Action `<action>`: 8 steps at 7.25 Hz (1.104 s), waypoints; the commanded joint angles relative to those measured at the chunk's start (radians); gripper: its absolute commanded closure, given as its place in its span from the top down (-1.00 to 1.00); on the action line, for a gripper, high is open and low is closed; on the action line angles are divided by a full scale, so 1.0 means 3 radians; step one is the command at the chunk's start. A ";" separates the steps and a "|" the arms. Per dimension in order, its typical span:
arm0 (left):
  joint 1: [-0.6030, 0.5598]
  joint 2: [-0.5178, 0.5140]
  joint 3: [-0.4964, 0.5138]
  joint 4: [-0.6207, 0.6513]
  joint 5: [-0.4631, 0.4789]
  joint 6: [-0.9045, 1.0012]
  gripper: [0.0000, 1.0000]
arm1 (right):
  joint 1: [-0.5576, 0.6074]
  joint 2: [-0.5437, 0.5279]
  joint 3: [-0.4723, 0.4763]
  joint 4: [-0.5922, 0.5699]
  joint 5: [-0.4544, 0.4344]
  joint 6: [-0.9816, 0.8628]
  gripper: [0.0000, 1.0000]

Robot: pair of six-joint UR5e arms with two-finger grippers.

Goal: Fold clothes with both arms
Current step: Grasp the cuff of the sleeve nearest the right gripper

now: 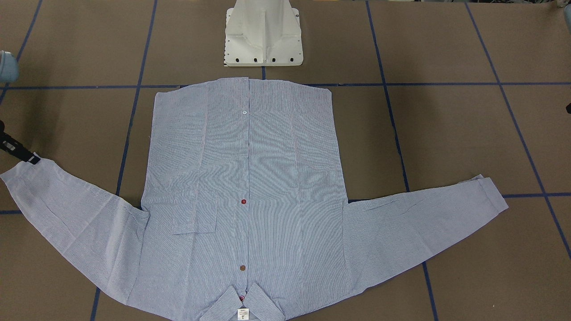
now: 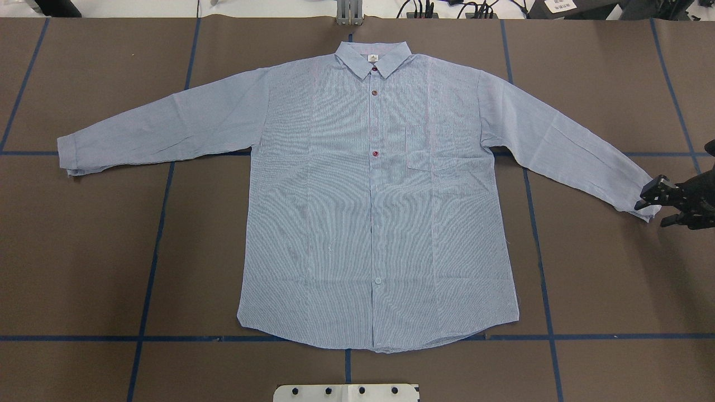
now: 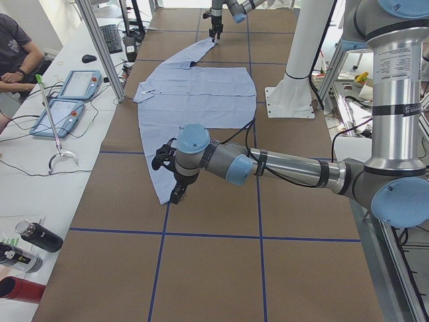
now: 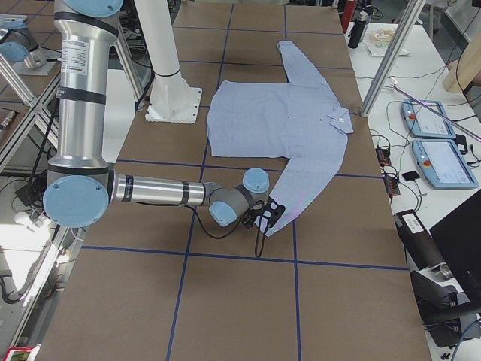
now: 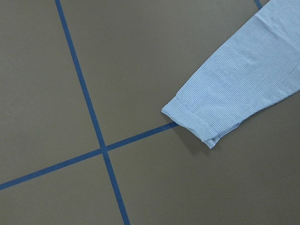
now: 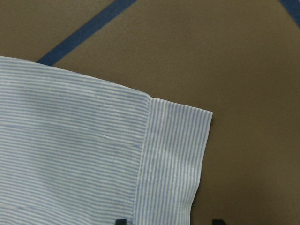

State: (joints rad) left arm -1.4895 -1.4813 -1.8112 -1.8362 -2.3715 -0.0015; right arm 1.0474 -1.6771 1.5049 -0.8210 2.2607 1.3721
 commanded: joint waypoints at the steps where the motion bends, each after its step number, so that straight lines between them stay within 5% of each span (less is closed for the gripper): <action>1: 0.0000 0.0003 -0.0007 0.0000 0.0000 0.0000 1.00 | -0.0004 -0.0009 0.0000 0.0001 0.0006 0.0013 -0.98; 4: 0.0000 0.0003 -0.0037 0.0005 0.0000 0.0000 1.00 | 0.0006 -0.0029 0.0066 0.0001 0.0052 0.0018 -1.00; 6: 0.0000 0.0003 -0.0037 0.0005 -0.0035 0.0000 1.00 | 0.0026 -0.0029 0.0376 -0.0050 0.0052 0.0013 -1.00; 8: 0.0000 0.0003 -0.0032 0.0005 -0.0077 0.0000 1.00 | 0.0006 0.0432 0.0409 -0.0116 0.0007 0.0003 -1.00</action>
State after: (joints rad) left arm -1.4895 -1.4803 -1.8216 -1.8346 -2.3884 -0.0015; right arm 1.0524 -1.6411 1.6221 -0.8400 2.2729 1.3740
